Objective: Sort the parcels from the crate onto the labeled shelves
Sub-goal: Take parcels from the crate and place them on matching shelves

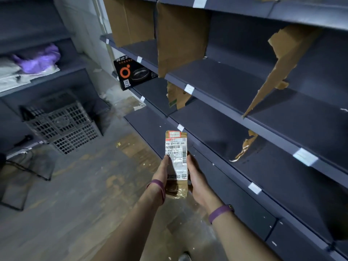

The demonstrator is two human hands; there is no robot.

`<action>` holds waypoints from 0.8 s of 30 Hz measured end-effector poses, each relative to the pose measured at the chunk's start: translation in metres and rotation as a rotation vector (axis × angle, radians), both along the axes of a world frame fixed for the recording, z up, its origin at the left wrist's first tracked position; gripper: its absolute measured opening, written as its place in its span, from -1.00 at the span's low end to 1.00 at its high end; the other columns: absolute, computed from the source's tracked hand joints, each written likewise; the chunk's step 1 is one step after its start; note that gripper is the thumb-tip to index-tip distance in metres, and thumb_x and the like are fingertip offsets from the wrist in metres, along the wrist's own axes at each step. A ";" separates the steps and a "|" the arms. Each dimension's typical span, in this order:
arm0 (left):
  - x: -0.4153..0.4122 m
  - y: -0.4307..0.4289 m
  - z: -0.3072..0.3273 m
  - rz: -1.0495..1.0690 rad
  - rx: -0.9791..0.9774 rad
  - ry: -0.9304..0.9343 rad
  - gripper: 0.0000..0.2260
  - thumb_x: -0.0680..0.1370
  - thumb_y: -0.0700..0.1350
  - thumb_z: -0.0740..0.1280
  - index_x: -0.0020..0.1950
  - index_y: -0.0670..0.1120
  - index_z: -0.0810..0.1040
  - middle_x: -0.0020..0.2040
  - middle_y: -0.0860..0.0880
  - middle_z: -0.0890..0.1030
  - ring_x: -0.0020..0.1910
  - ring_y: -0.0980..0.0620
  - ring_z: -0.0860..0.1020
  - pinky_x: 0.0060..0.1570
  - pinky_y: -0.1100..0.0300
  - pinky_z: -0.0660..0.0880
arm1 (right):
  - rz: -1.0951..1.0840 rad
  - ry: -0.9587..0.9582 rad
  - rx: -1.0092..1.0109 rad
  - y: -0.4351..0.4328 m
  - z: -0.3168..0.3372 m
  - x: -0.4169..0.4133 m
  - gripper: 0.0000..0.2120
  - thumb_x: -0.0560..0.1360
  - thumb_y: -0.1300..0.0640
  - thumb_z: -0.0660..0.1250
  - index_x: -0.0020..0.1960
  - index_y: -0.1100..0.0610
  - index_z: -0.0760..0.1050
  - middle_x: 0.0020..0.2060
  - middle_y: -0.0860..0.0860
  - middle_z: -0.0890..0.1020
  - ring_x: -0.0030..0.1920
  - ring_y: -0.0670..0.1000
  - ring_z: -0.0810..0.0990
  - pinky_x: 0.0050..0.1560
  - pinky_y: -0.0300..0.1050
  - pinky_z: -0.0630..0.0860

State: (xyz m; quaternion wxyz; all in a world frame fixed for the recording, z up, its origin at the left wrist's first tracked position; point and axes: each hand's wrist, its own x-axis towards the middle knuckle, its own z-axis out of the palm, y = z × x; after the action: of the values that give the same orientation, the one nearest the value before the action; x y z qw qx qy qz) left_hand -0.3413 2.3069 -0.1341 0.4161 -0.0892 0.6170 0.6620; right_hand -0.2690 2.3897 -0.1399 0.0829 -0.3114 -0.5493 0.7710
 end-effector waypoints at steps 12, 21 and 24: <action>-0.102 0.031 0.012 -0.146 0.002 -0.014 -0.52 0.57 0.25 0.13 -0.06 -0.09 0.66 -0.24 -0.13 0.70 -0.34 -0.08 0.67 -0.29 0.13 0.56 | -0.093 0.012 -0.012 0.028 0.000 -0.097 -0.60 0.58 -0.29 0.06 0.33 -0.24 0.43 0.18 -0.14 0.63 0.15 -0.07 0.62 0.22 0.00 0.52; -0.228 0.062 -0.028 -0.486 -0.077 0.044 -0.51 0.56 0.25 0.16 0.08 -0.12 0.65 -0.08 -0.16 0.70 -0.10 -0.15 0.67 -0.09 0.02 0.57 | -0.476 0.076 -0.008 0.019 -0.036 -0.193 -0.53 0.53 -0.27 0.14 0.33 -0.07 0.45 0.17 0.04 0.64 0.15 0.07 0.64 0.22 0.13 0.53; -0.250 0.058 -0.050 -0.592 -0.228 -0.020 -0.49 0.54 0.27 0.16 -0.14 -0.12 0.68 -0.19 -0.17 0.71 -0.14 -0.17 0.66 0.04 -0.03 0.56 | -0.633 0.039 -0.063 0.001 -0.054 -0.212 -0.58 0.55 -0.23 0.17 0.30 -0.05 0.47 0.19 0.04 0.63 0.19 0.09 0.60 0.18 0.06 0.53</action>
State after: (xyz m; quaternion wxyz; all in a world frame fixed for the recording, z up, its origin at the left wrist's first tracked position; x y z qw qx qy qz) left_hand -0.5909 2.3648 -0.1842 0.5839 0.0418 0.6823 0.4379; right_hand -0.4812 2.3910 -0.1934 0.3194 -0.4545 -0.3996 0.7292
